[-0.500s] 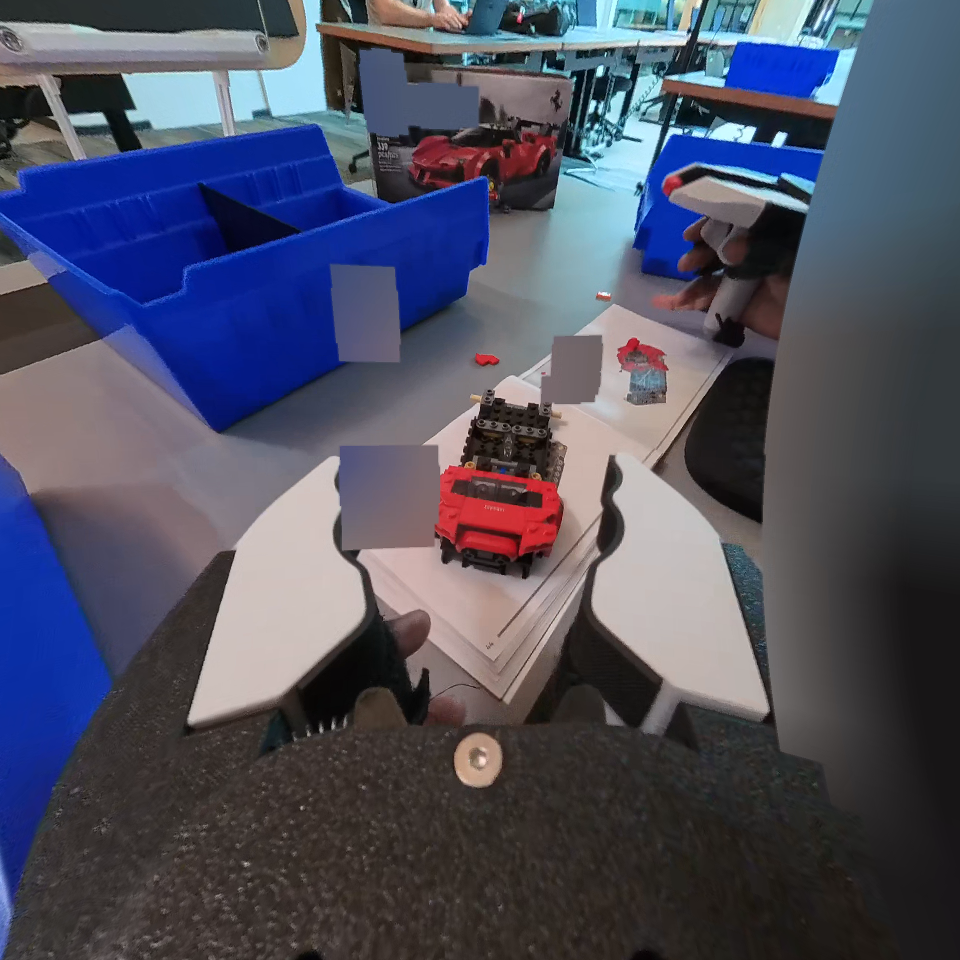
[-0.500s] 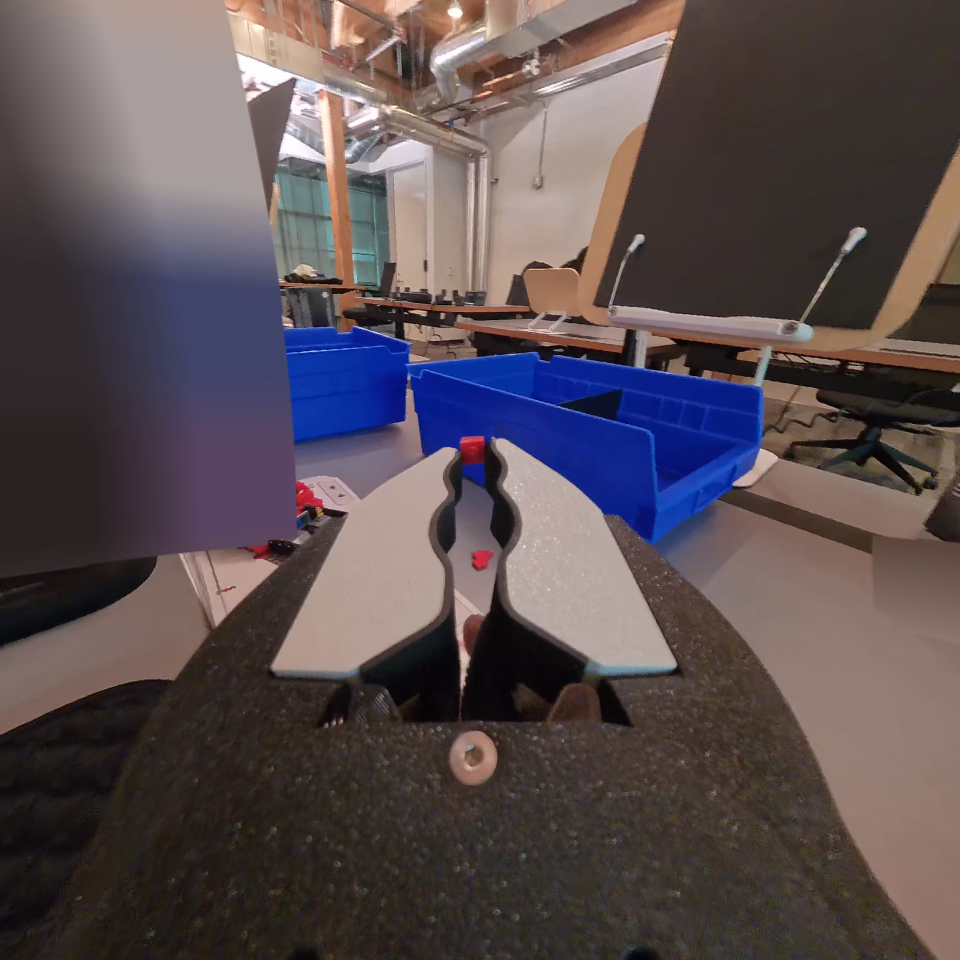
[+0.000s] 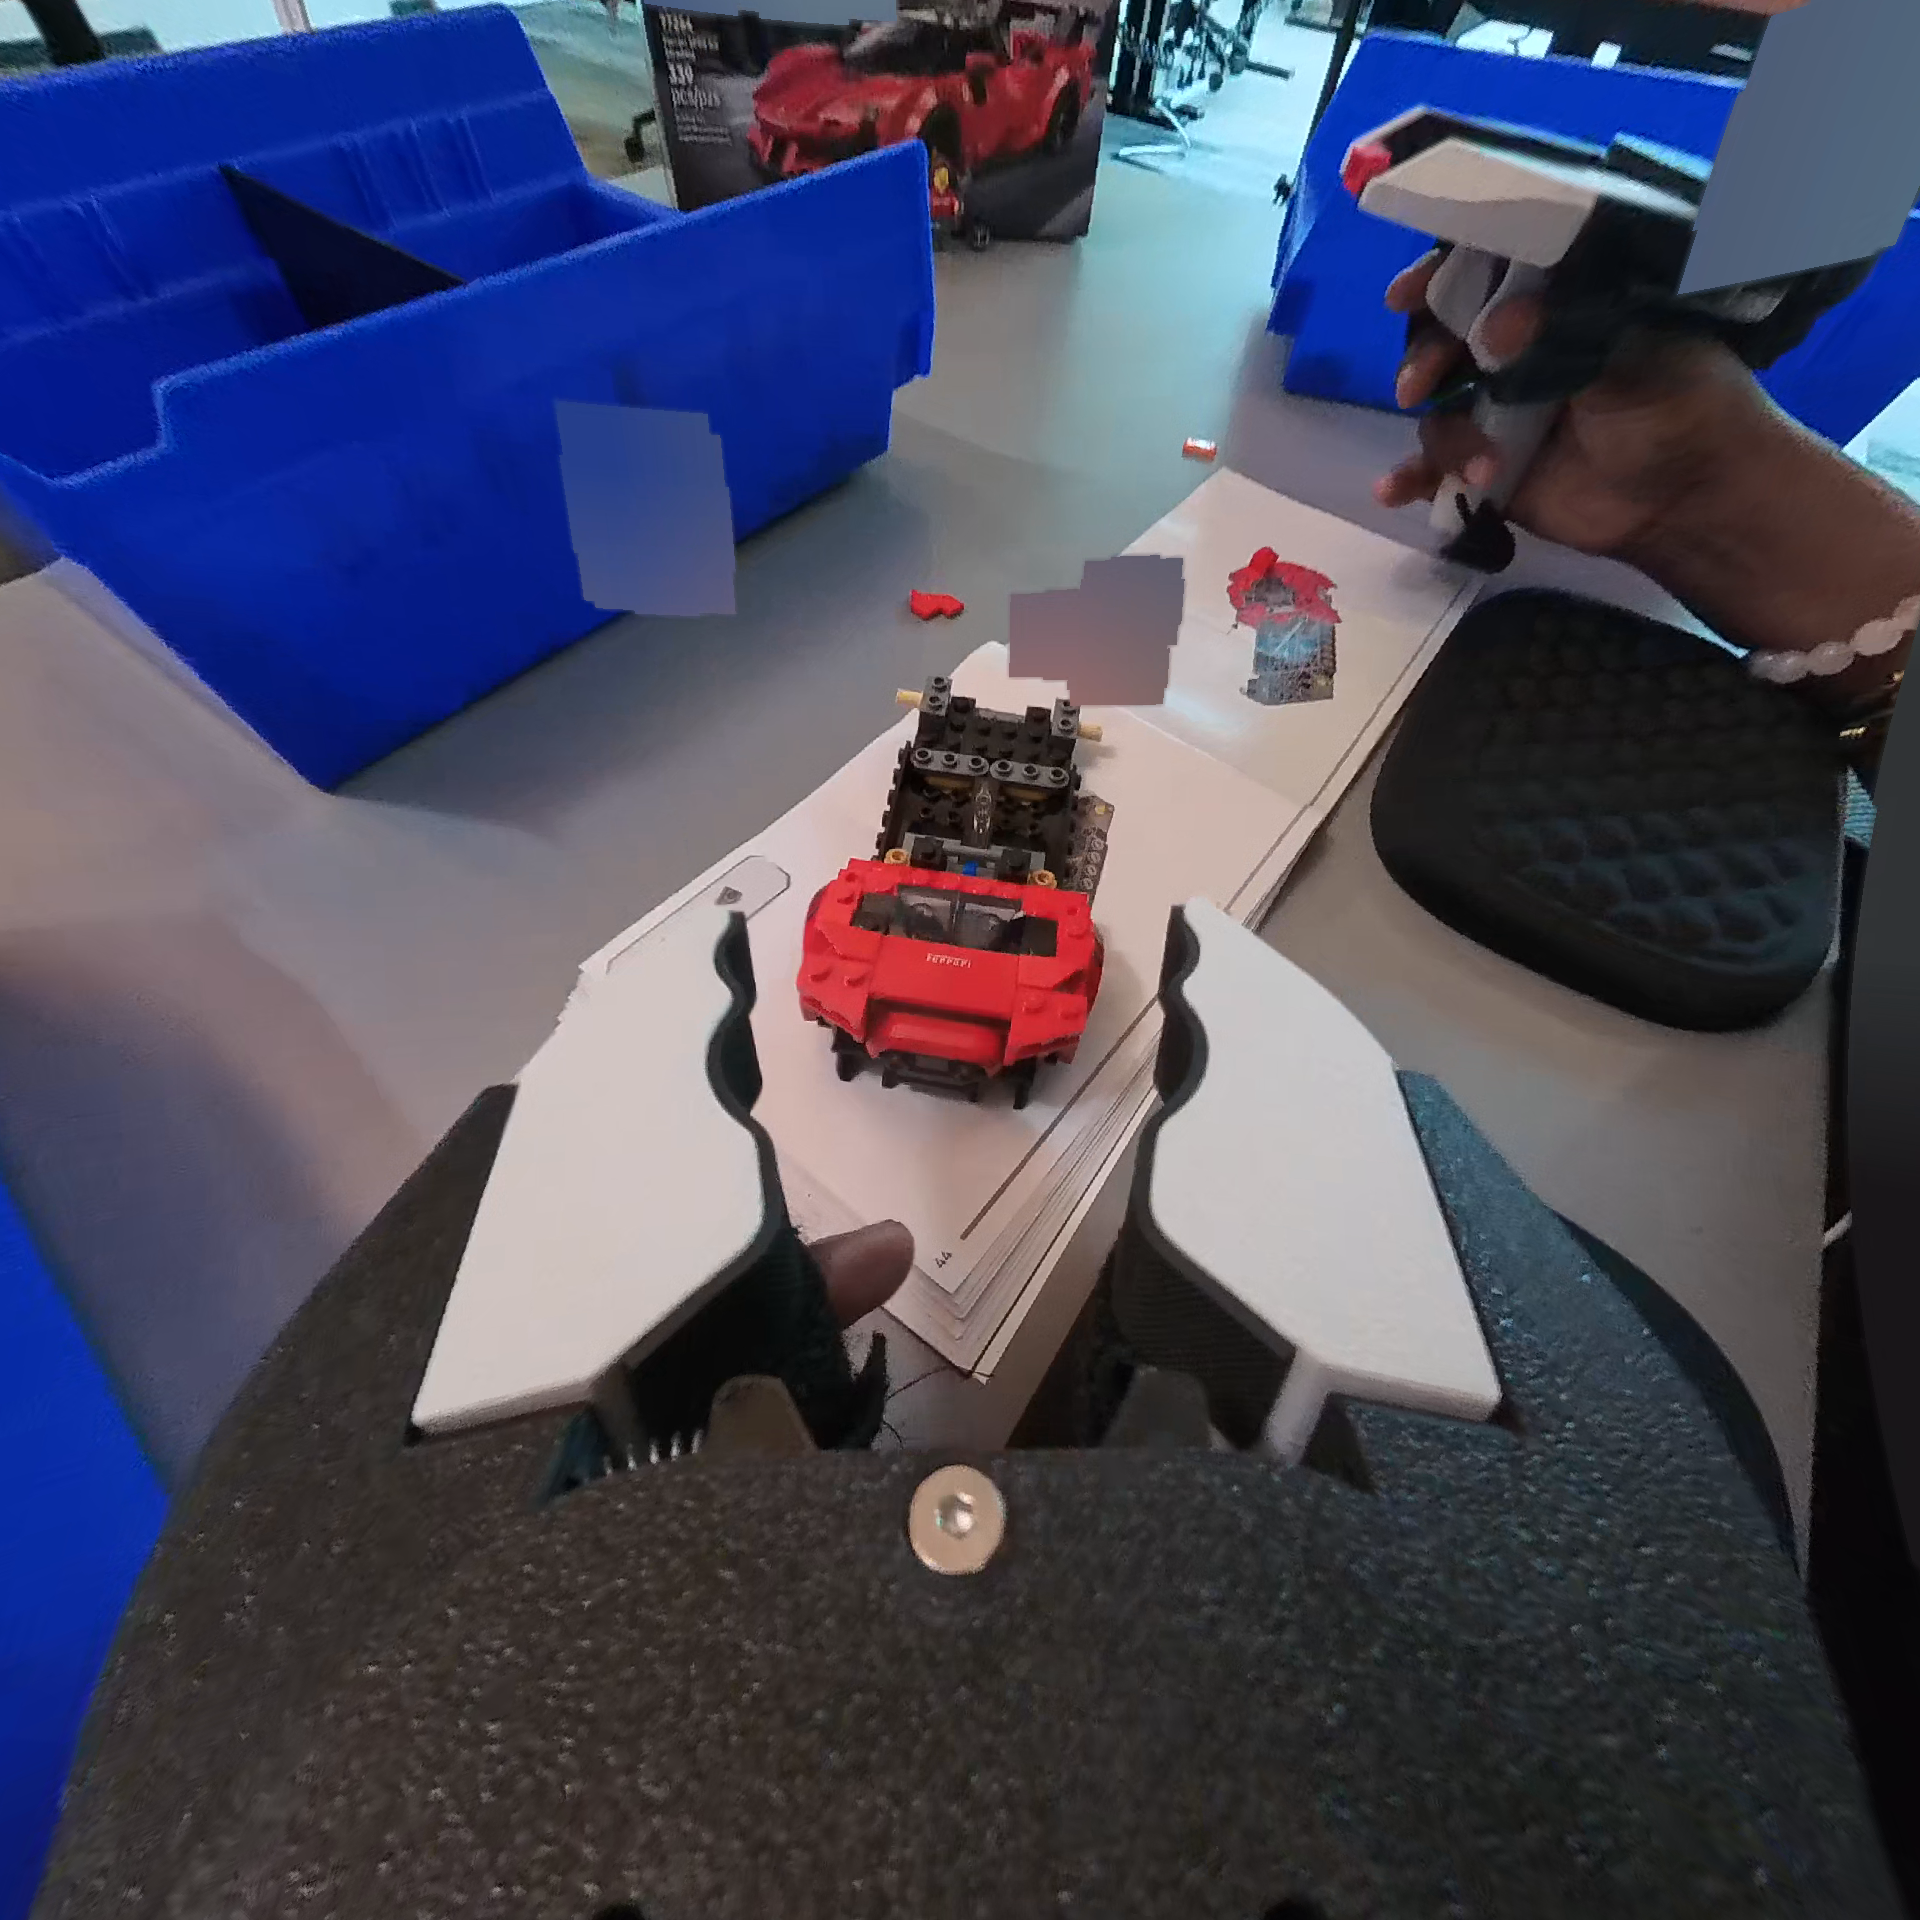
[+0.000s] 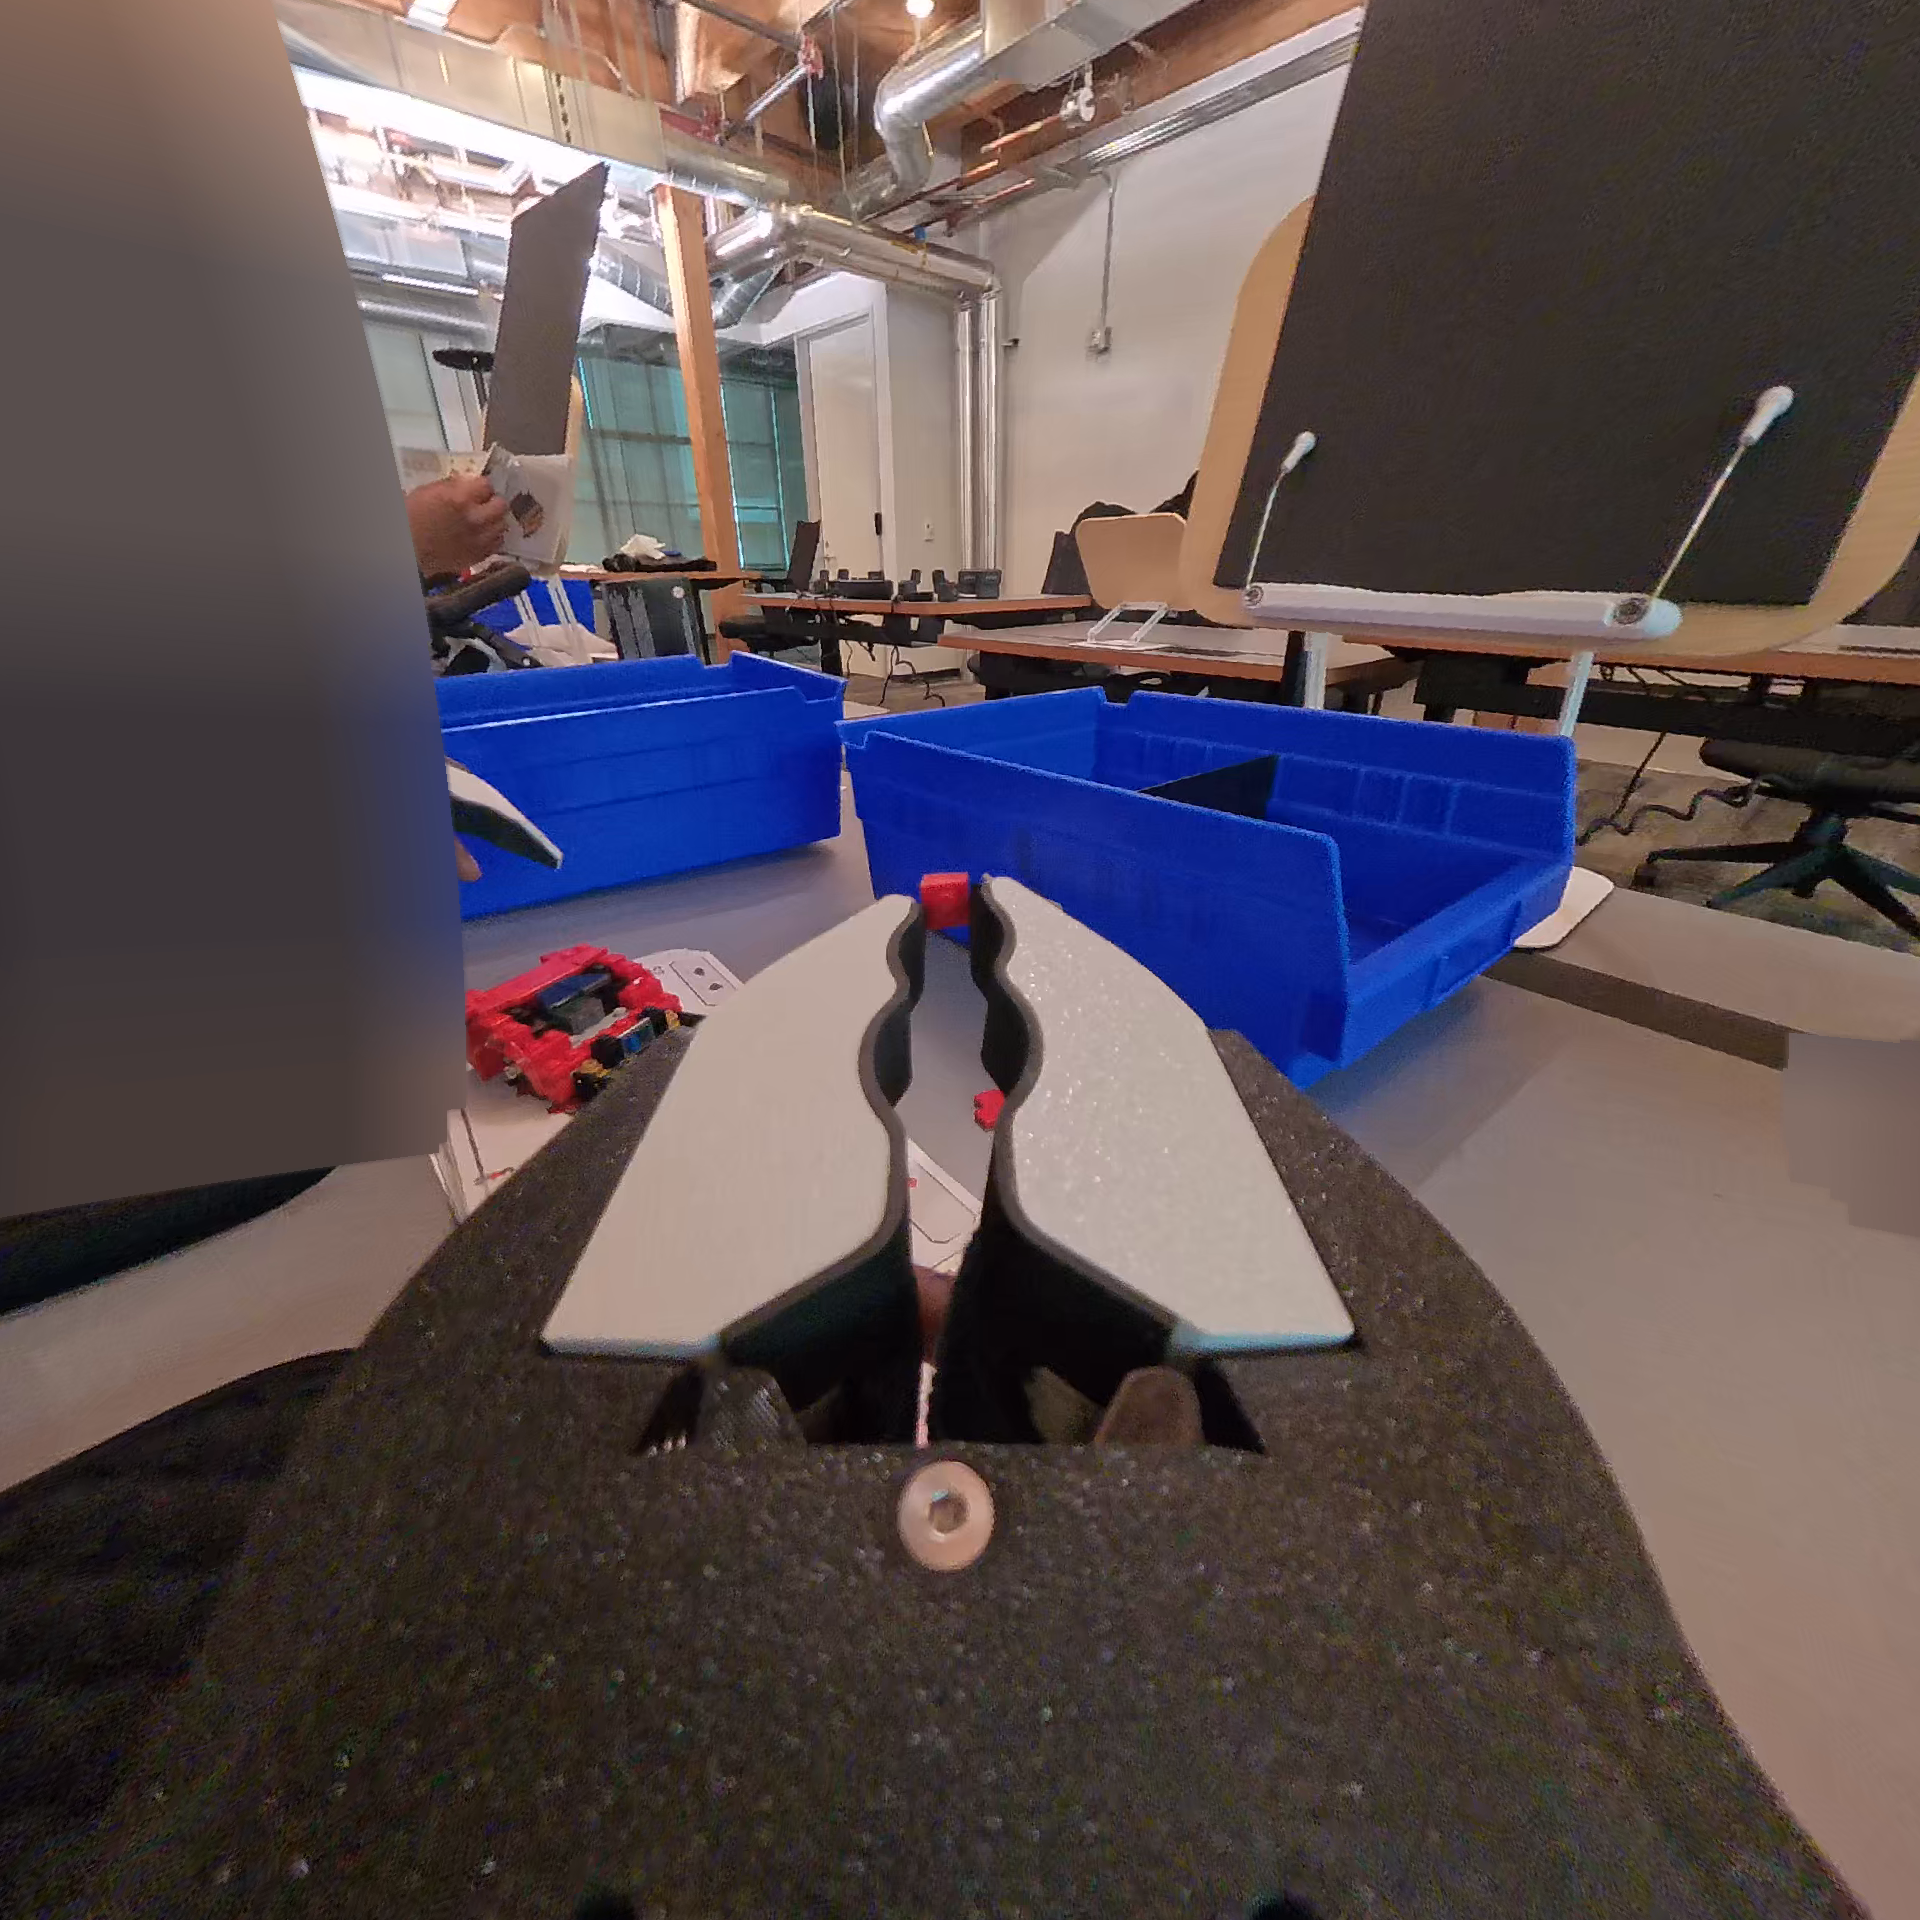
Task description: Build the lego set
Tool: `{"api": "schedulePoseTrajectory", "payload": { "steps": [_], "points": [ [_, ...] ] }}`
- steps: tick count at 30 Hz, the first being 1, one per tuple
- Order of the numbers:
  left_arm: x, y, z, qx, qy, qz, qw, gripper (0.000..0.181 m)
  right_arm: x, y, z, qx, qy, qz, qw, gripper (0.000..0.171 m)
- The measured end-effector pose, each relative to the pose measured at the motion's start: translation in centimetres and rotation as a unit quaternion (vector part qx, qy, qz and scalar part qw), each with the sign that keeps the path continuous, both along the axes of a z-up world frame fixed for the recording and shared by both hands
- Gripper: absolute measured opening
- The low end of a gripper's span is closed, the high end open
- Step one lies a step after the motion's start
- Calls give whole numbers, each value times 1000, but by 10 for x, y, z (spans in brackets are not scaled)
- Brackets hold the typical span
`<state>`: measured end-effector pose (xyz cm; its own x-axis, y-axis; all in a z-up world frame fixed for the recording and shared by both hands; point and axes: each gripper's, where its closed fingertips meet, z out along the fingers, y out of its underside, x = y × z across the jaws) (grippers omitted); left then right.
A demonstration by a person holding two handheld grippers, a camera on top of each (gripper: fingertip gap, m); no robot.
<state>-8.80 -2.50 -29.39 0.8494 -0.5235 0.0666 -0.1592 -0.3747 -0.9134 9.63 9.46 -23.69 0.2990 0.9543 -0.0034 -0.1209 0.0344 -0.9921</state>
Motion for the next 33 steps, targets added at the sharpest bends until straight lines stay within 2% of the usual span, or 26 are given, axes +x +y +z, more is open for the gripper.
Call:
{"api": "schedulePoseTrajectory", "payload": {
  "steps": [5,12,24,33],
  "points": [
    [1,0,-4,-5,14,-4,1000,70,2,-1,4,9,11,-1,1000,8],
    [2,-1,-1,-3,-8,-13,1000,67,17,7,15,-46,89,3,995,8],
    [1,-2,0,-1,-27,-16,1000,67,14,9,9,-49,72,0,996,8],
    [0,-1,-2,-12,-39,-12,999,65,4,5,-3,-43,24,10,999,8]
  ]
}}
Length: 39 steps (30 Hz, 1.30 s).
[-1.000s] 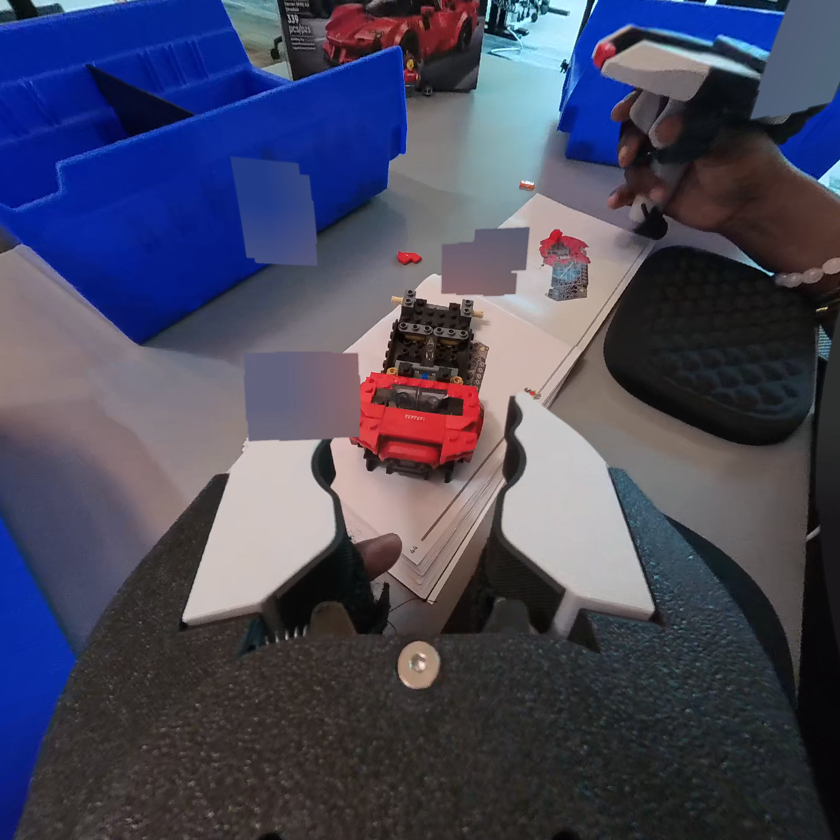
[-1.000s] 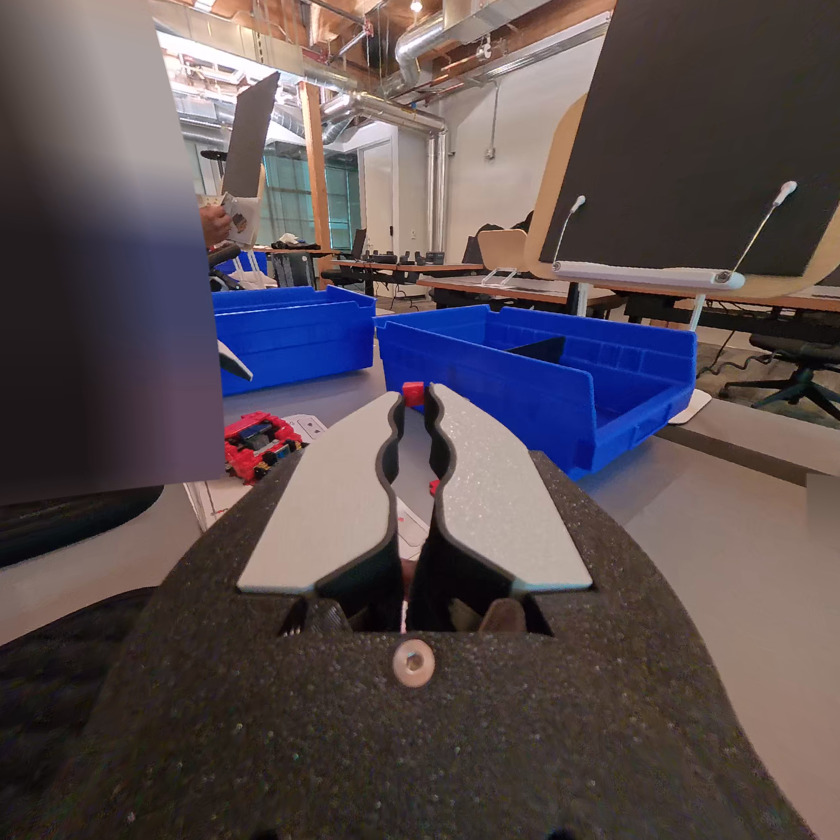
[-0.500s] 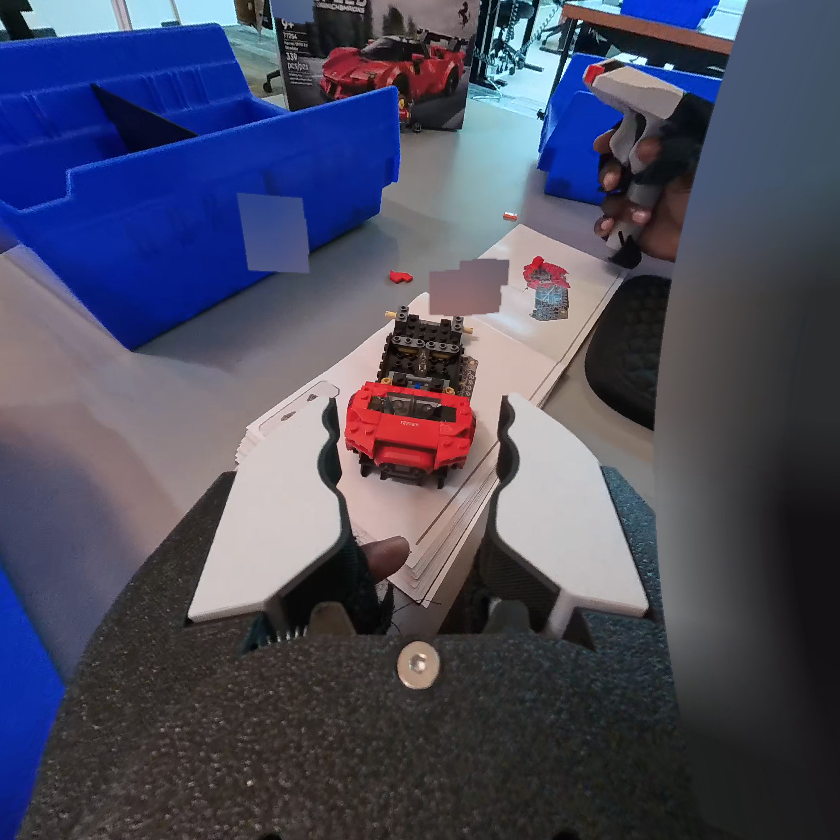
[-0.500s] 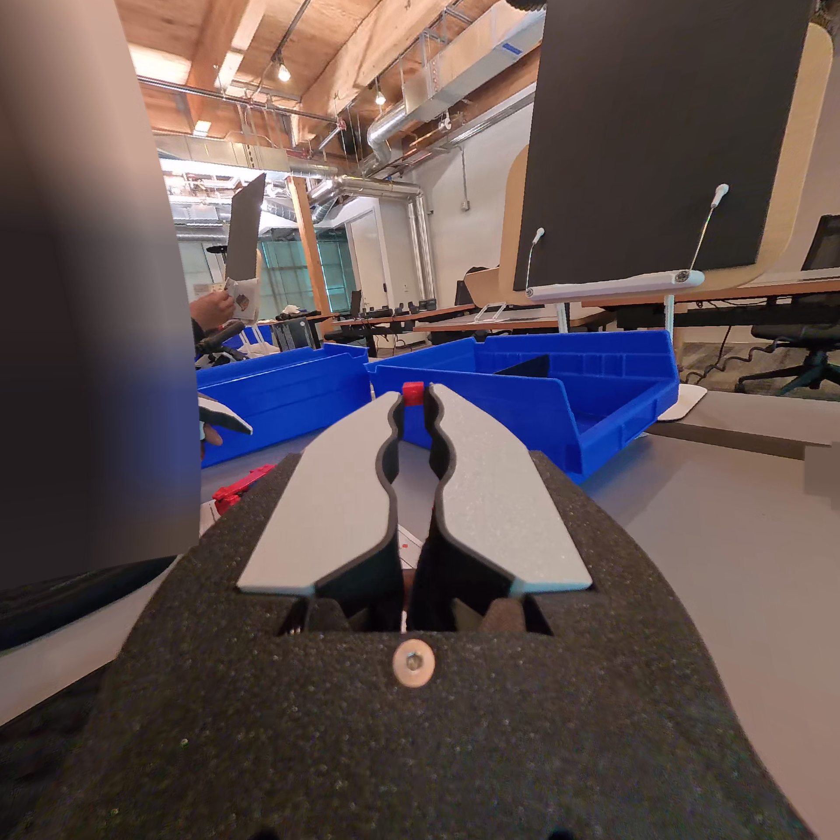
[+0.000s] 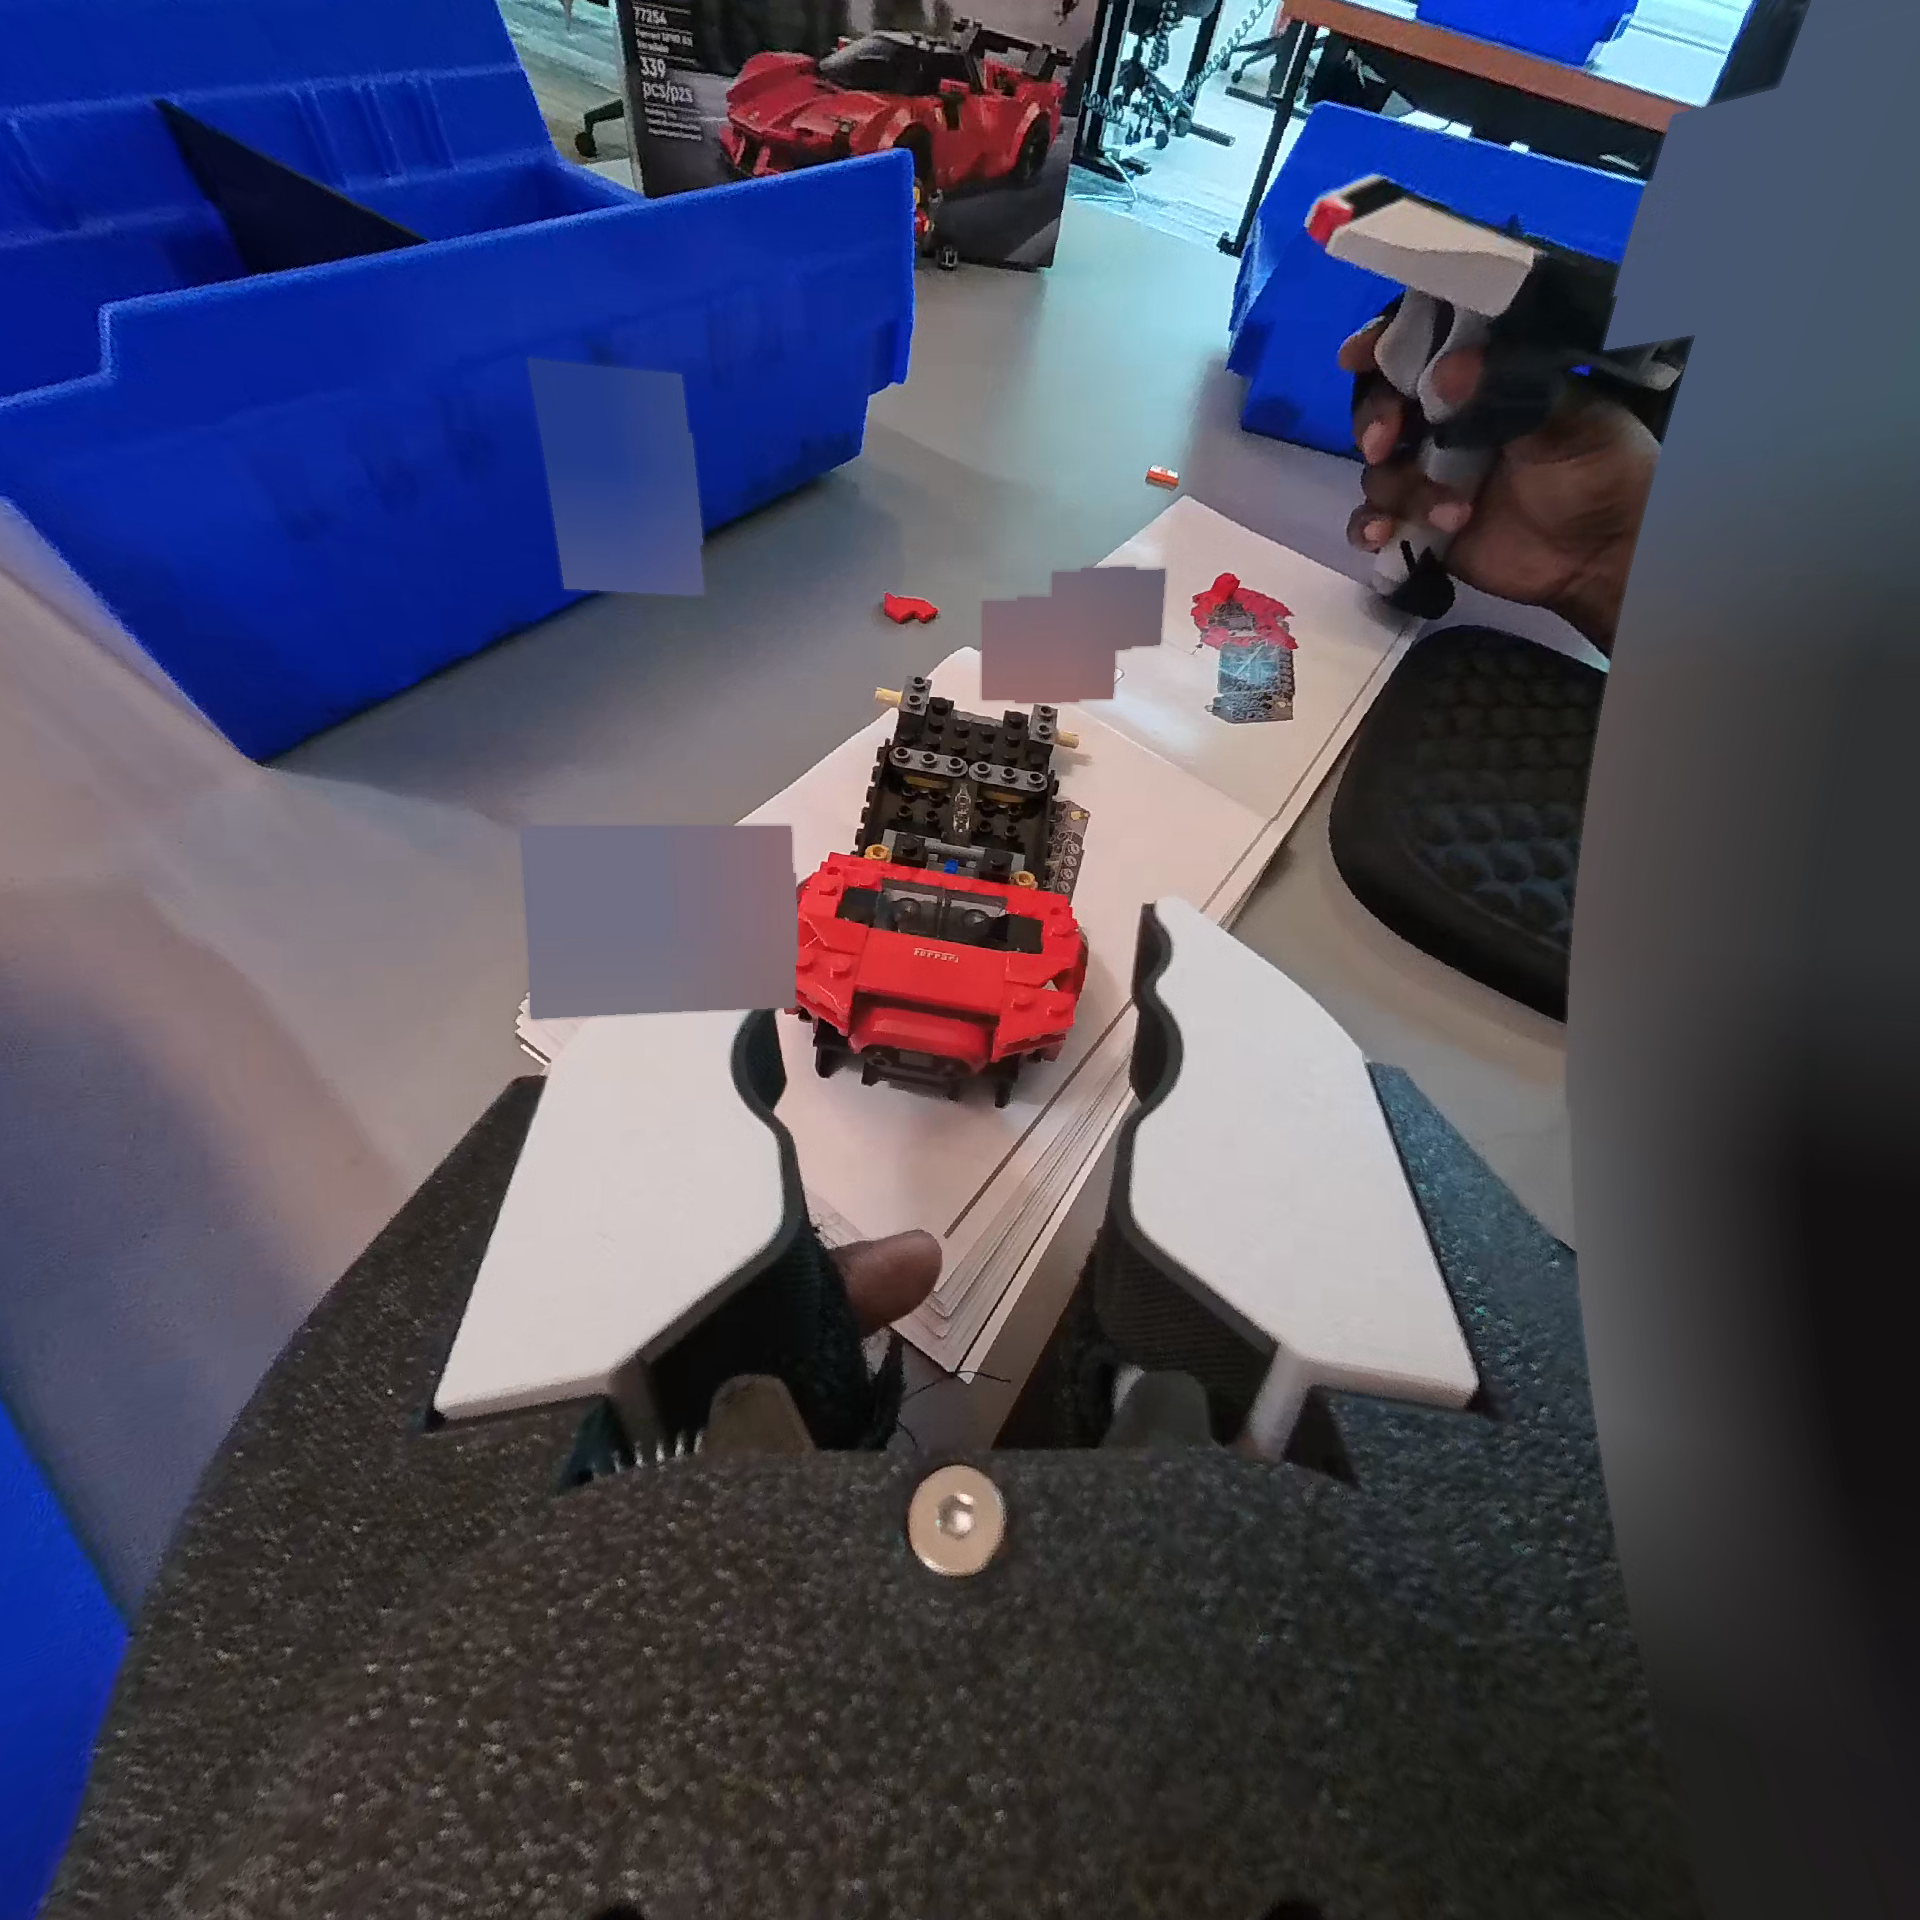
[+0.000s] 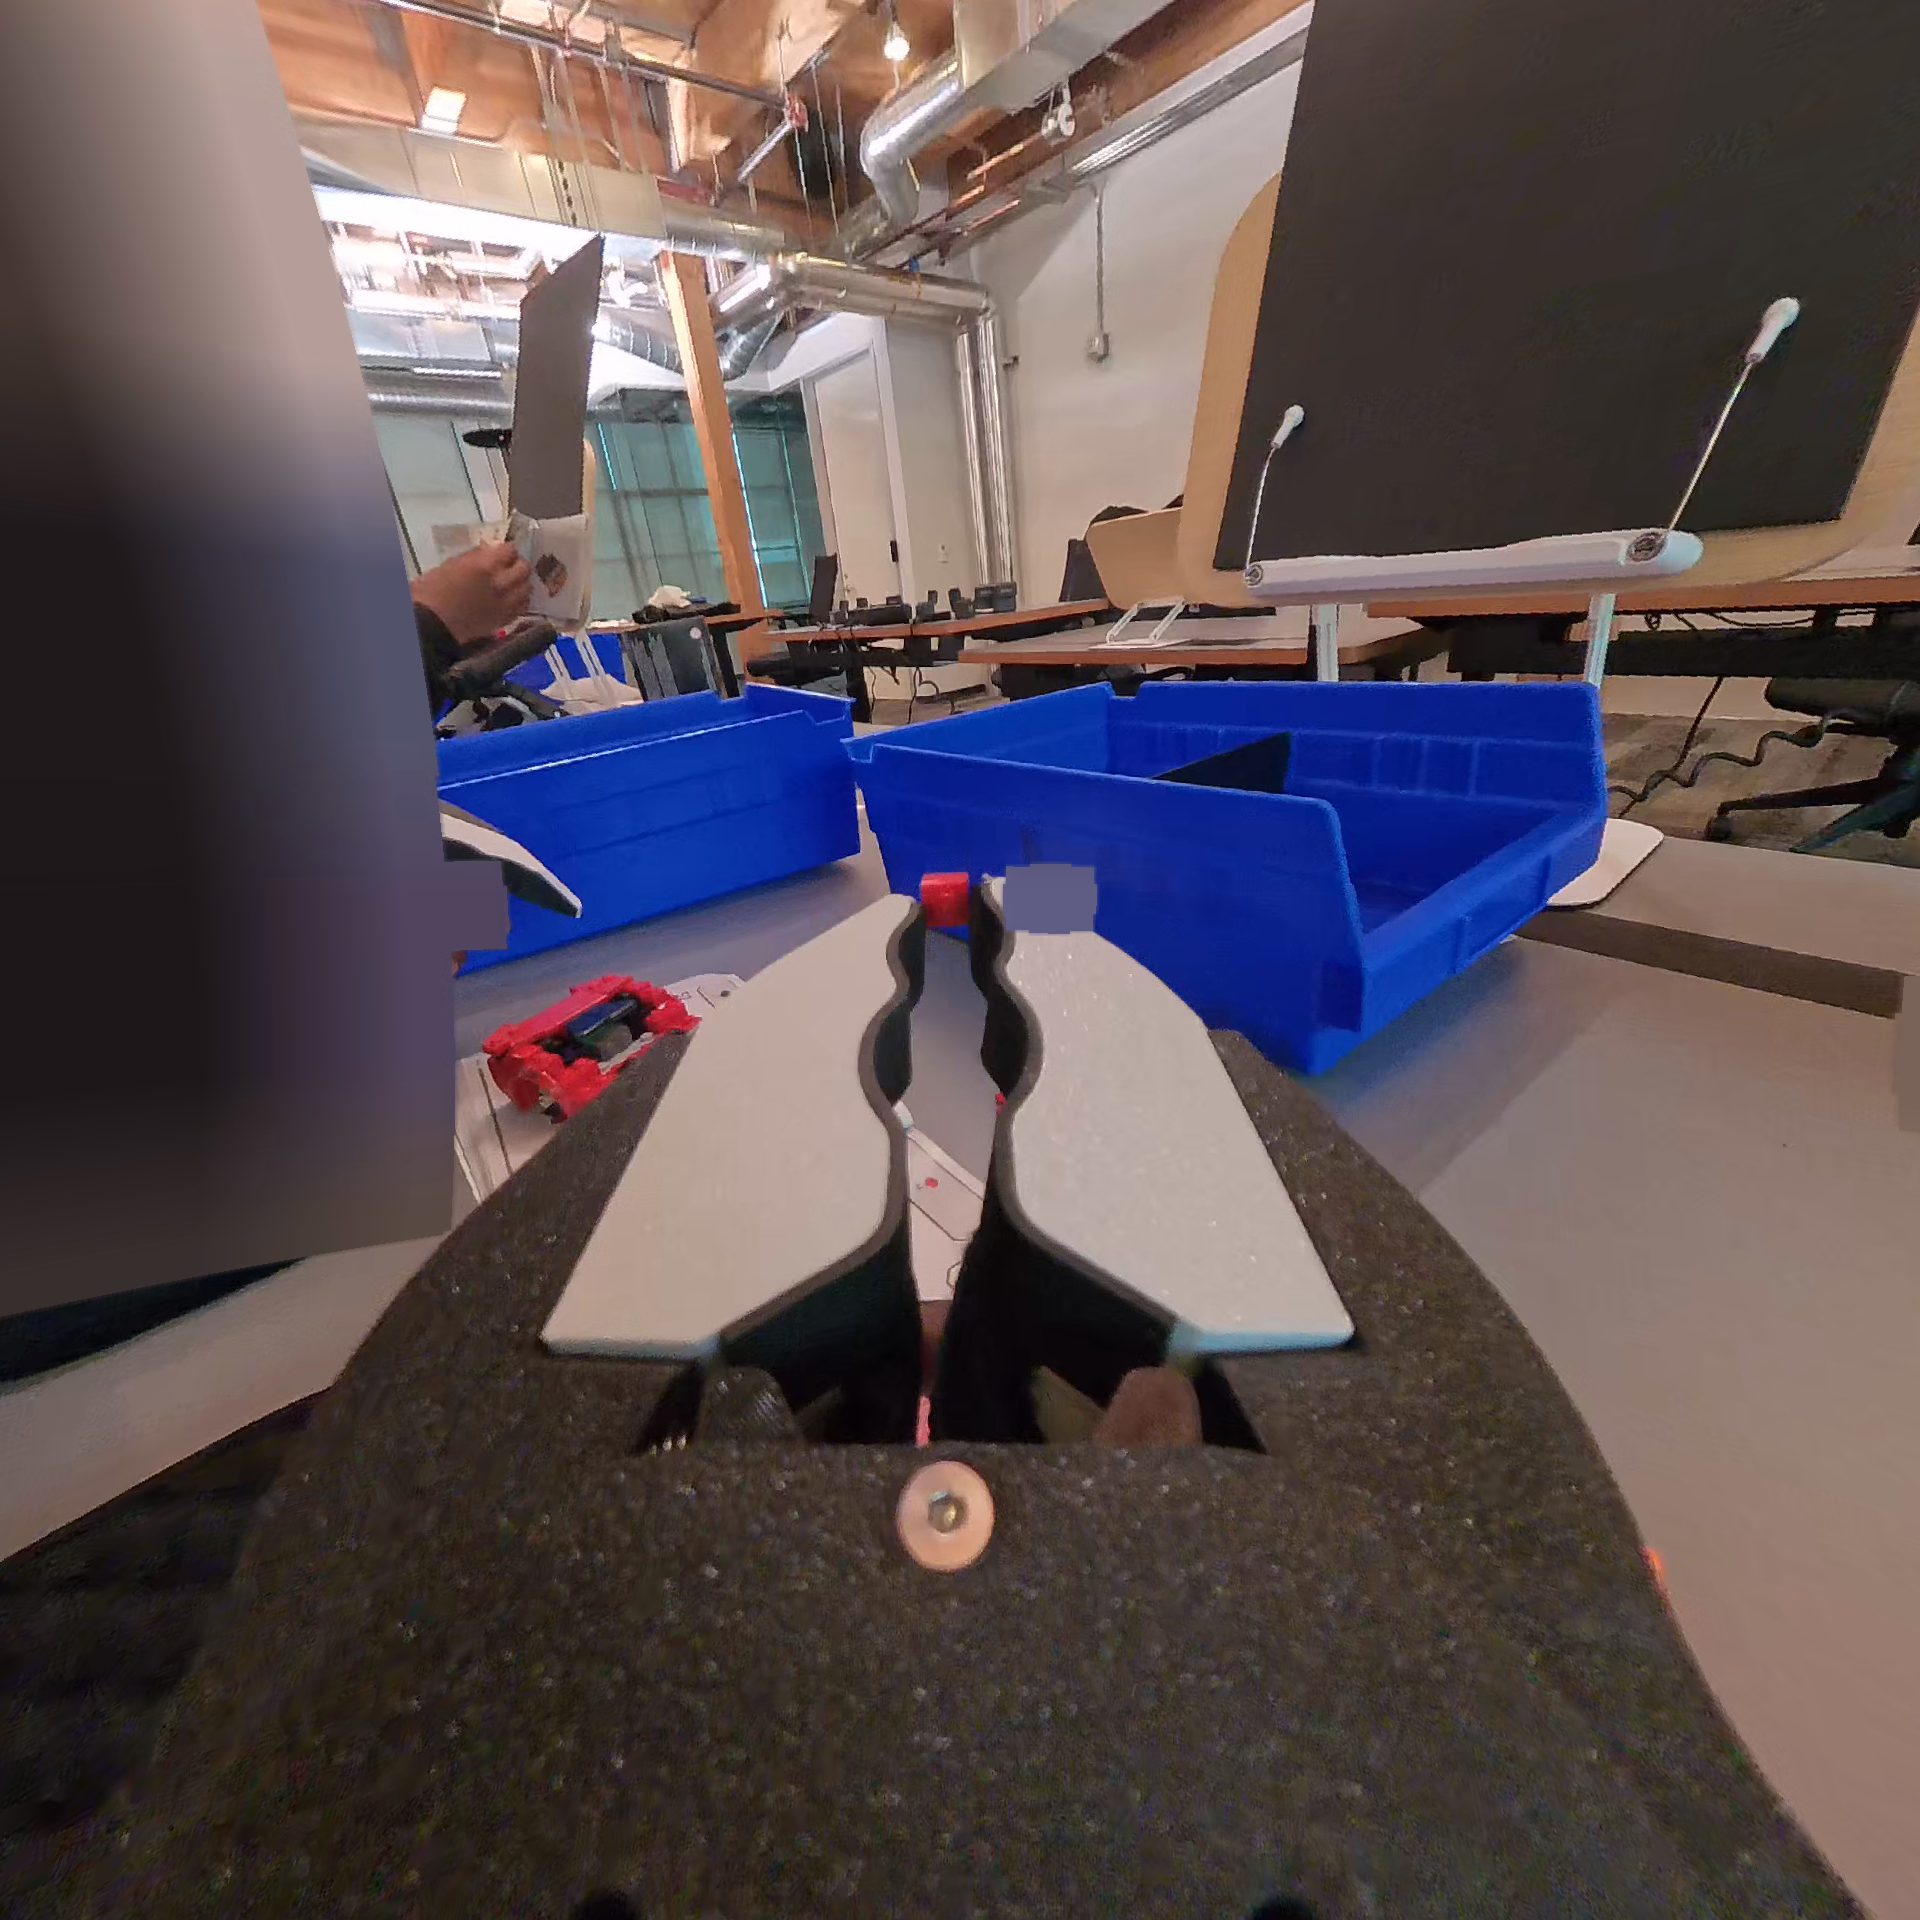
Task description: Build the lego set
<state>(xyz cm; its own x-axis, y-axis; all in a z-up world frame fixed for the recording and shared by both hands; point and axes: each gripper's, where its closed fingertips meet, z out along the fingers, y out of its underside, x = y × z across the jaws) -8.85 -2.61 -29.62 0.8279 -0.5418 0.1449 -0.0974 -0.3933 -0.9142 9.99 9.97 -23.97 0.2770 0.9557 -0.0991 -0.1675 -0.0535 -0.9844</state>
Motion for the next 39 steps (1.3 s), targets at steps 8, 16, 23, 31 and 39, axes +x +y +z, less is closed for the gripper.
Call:
{"api": "schedulePoseTrajectory", "payload": {
  "steps": [8,16,23,31,39],
  "points": [
    [1,0,-3,-9,-2,-3,1000,62,1,1,1,-9,11,4,1000,8],
    [1,-2,1,0,-15,-11,1000,62,-21,-17,-9,35,-90,60,994,8],
    [-1,-3,6,10,-40,-11,999,61,-55,-50,-24,22,-233,169,957,8],
    [2,-8,11,30,-49,-30,998,62,-108,-108,-77,55,-488,334,805,9],
    [6,-10,9,37,-25,-38,998,62,-136,-108,-93,119,-573,365,725,9]
  ]
}}
